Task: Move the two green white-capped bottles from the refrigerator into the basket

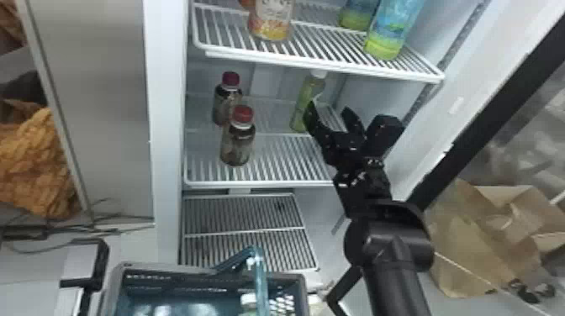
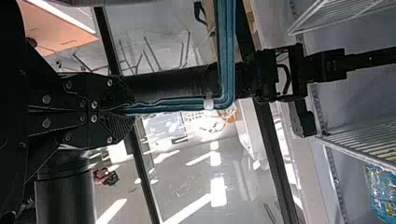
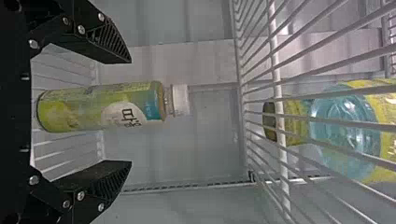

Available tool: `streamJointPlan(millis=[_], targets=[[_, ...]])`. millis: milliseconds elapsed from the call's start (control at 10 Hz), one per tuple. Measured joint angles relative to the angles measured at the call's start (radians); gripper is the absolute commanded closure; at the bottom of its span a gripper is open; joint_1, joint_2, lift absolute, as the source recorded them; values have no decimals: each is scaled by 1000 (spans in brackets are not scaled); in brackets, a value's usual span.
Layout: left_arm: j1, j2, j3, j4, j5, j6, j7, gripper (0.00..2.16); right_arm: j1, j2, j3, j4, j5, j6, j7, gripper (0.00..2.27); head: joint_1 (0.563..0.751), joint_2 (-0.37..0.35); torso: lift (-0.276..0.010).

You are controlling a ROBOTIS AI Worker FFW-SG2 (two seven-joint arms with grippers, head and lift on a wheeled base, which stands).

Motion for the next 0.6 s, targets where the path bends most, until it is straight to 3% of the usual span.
streamJointPlan(millis=[600], targets=[[-7, 0, -4, 0, 0, 0, 0, 1134, -90, -5, 40, 128, -2, 6, -27, 298, 695, -350, -263]])
